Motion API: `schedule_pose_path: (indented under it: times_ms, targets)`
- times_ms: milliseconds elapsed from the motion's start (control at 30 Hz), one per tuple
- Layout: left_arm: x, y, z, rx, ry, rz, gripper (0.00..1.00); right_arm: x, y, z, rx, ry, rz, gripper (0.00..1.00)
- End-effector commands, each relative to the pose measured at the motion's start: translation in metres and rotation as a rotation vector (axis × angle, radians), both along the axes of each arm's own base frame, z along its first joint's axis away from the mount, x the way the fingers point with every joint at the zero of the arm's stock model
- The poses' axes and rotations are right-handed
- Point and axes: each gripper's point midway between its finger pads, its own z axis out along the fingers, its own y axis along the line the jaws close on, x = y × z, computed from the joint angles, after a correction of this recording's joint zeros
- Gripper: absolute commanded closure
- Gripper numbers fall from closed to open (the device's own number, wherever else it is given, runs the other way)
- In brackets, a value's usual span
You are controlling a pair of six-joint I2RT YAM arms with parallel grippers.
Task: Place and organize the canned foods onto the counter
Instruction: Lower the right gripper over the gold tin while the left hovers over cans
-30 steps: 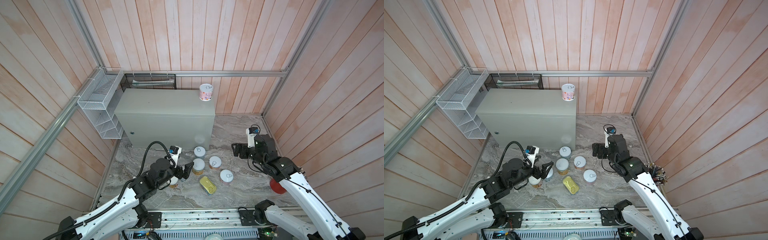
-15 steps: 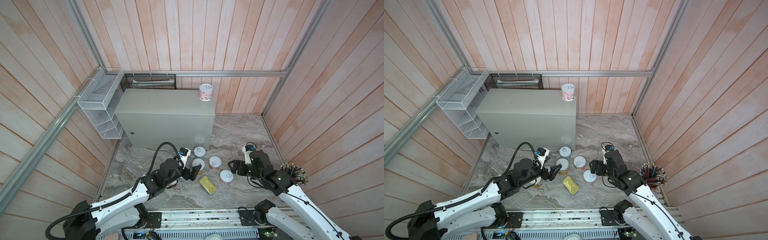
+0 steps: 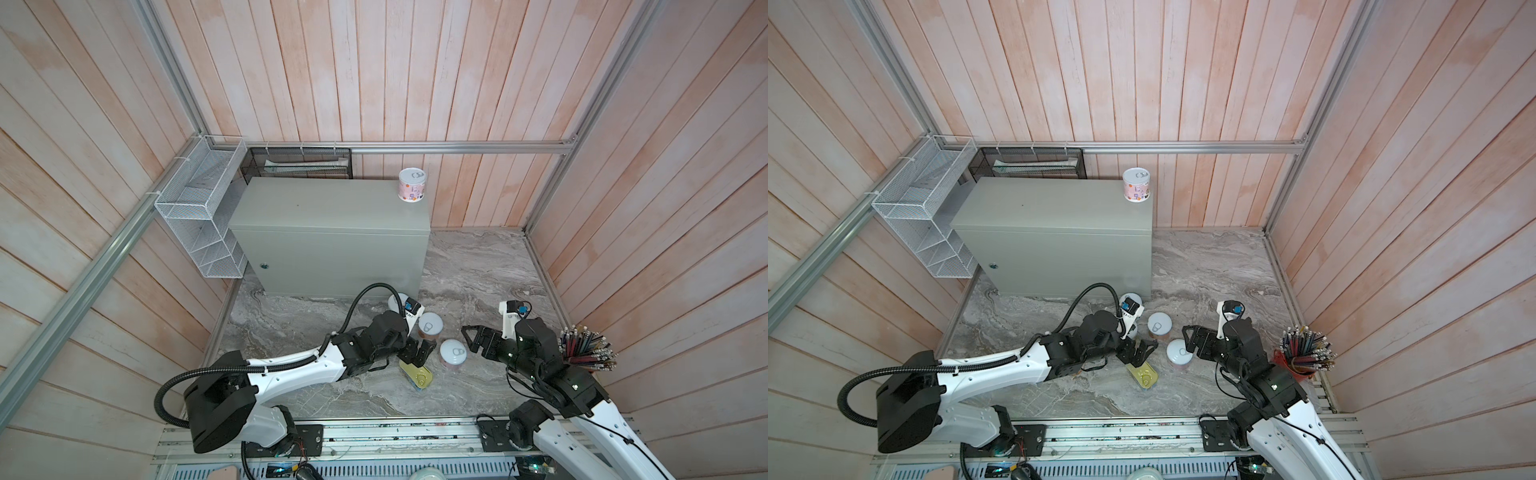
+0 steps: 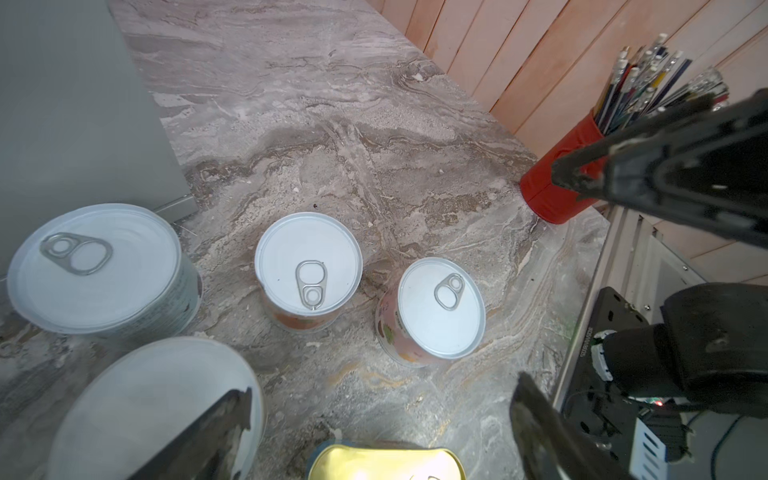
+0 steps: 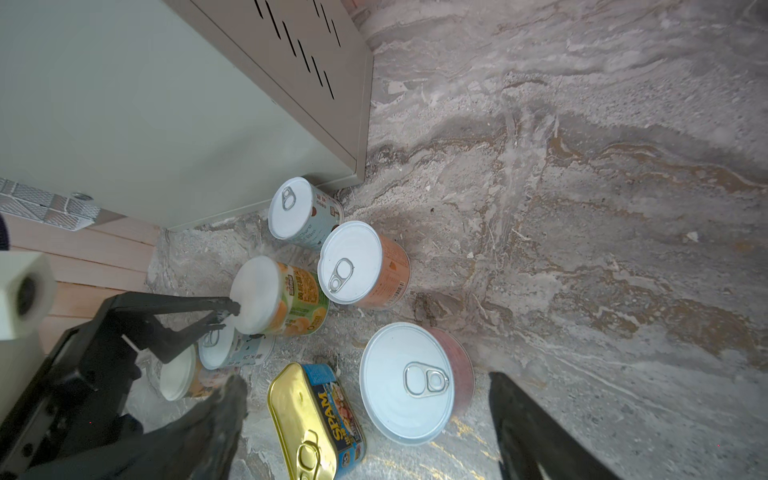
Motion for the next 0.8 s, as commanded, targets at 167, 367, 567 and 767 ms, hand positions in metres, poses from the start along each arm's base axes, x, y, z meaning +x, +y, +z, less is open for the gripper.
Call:
schedule_pose_path:
  times_ms: [167, 367, 567, 767]
  targets:
    - [0.018, -0.022, -0.028, 0.146, 0.081, 0.019, 0.0, 0.0, -0.006, 0.006, 0.054, -0.078, -0.042, 0.08]
    - [0.027, -0.023, -0.027, 0.201, 0.121, 0.083, 0.0, -0.001, -0.007, 0.0, 0.053, -0.09, -0.045, 0.06]
    - [0.011, -0.005, -0.006, 0.162, 0.235, 0.16, 0.0, 0.002, -0.008, -0.002, 0.013, -0.102, -0.034, 0.06]
    - [-0.017, 0.022, -0.015, 0.243, 0.359, 0.169, 0.0, 0.006, 0.003, -0.002, -0.007, -0.121, 0.036, 0.06]
